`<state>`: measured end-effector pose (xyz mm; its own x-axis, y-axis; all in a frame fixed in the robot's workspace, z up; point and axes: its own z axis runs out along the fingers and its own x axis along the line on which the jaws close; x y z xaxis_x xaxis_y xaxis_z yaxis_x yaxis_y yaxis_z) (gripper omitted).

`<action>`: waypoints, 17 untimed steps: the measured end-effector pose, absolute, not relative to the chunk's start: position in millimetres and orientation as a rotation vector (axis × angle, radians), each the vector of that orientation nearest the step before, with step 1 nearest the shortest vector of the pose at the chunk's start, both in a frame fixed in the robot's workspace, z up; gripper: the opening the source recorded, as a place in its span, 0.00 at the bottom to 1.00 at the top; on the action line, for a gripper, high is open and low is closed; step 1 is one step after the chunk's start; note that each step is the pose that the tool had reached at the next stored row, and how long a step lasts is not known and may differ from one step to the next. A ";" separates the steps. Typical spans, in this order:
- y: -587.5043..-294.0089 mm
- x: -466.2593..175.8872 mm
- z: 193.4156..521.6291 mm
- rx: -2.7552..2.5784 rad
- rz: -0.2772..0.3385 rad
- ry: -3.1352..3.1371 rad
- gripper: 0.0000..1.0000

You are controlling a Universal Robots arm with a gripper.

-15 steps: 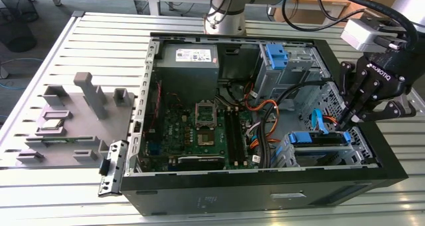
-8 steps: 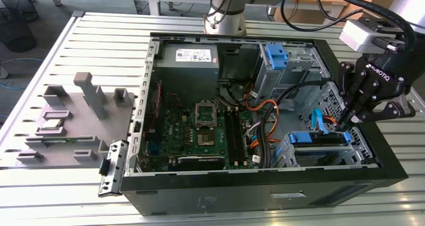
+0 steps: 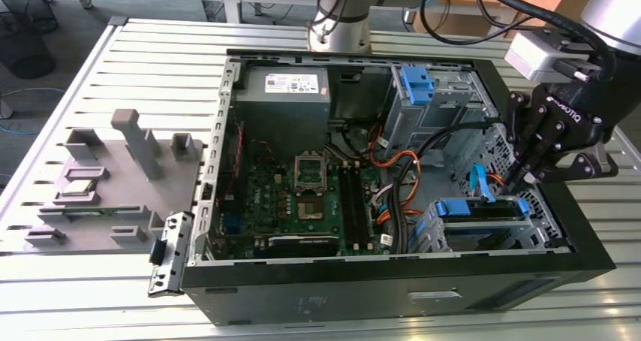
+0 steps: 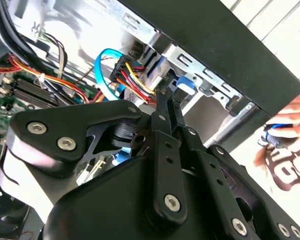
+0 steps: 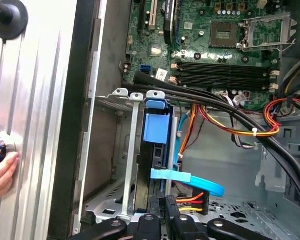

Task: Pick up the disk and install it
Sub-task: 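Insert the second disk wire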

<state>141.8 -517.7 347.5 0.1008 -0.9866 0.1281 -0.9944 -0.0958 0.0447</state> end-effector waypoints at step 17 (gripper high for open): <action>-530.2 130.8 346.1 2.296 0.112 -2.077 0.17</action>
